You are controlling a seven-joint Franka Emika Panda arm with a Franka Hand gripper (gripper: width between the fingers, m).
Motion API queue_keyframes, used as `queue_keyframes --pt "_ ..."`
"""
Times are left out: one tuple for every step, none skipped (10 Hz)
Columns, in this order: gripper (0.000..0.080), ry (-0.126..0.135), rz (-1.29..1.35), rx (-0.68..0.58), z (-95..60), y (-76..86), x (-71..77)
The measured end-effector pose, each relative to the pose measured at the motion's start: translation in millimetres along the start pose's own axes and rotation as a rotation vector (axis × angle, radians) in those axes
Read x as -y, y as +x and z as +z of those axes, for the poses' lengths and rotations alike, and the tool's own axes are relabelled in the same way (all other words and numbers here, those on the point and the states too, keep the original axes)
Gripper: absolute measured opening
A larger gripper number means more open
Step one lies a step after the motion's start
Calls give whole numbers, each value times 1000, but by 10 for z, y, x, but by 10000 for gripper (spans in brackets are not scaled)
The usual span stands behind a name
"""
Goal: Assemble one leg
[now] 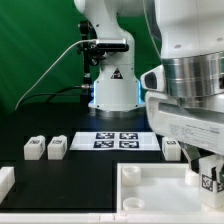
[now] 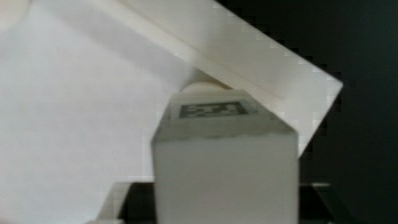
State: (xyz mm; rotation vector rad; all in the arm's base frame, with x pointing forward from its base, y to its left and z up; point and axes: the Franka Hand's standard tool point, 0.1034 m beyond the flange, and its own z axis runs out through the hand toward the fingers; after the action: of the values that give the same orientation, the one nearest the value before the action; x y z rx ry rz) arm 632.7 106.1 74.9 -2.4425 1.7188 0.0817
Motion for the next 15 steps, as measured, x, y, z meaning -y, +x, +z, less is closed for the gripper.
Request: queue_keyframes --pt "292 0 339 25 8 46 -27" --pt "292 1 560 35 20 28 -31" --pt "294 59 953 65 27 -29 -29" --pt "294 79 938 72 31 -31 -46" --pt "294 76 909 71 32 -30 -48" --pt "376 76 866 68 36 -40 -47" --pt "556 75 775 49 31 -104 -21" --pt "556 83 674 40 27 -173 15" --pt "620 74 436 16 26 -198 19" --pt "644 64 217 -6 40 -258 21" --pt "648 63 116 -11 39 -235 18" --pt "648 60 -26 -20 38 -214 13" --pt "649 51 -252 -35 41 -192 10" --pt "649 5 -466 -47 48 -174 51" --pt "649 2 -576 -58 48 -162 89"
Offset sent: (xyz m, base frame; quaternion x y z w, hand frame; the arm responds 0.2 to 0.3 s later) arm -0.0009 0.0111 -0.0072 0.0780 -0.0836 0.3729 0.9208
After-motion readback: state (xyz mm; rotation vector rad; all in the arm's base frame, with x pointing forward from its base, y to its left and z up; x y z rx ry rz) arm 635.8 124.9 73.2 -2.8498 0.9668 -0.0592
